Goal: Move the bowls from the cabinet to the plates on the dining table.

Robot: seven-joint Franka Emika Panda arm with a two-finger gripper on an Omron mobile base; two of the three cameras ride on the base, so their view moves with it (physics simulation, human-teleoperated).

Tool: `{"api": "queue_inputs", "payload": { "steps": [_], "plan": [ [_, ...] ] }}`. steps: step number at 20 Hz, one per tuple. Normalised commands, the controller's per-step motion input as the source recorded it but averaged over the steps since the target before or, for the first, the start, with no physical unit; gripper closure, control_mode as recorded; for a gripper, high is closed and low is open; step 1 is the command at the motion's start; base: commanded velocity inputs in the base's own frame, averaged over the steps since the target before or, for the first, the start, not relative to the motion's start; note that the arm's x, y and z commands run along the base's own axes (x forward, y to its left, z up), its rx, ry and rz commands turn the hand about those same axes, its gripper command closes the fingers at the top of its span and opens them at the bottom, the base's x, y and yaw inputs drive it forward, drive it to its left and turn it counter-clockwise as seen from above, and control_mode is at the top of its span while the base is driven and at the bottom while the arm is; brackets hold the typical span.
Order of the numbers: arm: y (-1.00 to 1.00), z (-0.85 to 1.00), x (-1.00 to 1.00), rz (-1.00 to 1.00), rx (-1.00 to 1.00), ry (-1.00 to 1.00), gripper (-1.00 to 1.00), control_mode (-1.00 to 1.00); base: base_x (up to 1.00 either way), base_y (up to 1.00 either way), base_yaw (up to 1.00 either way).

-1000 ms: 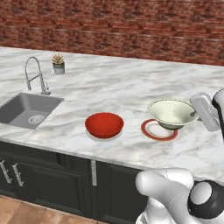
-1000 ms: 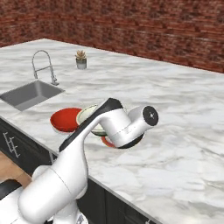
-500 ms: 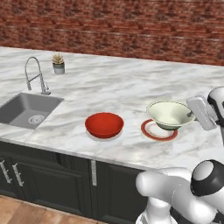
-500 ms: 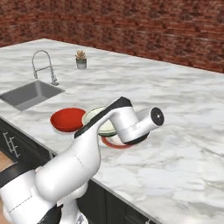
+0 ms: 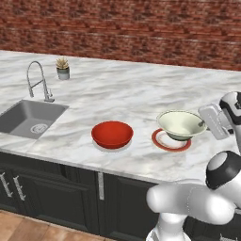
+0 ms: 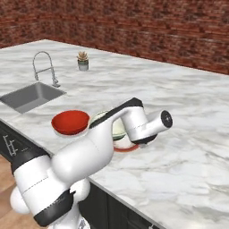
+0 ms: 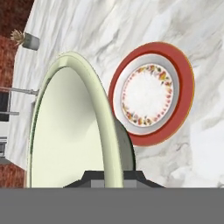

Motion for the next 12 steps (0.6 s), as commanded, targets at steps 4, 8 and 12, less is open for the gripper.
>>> {"api": "queue_inputs", "payload": {
  "steps": [4,8,12],
  "plan": [
    [-0.10,-0.16,0.23,0.05,0.03,0.05,1.00,-1.00,0.00,0.00,0.00],
    [-0.11,-0.18,0.23,0.05,0.03,0.03,1.00,-1.00,0.00,0.00,0.00],
    [-0.11,-0.20,0.19,0.05,0.02,0.03,1.00,-1.00,0.00,0.00,0.00]
  ]
}}
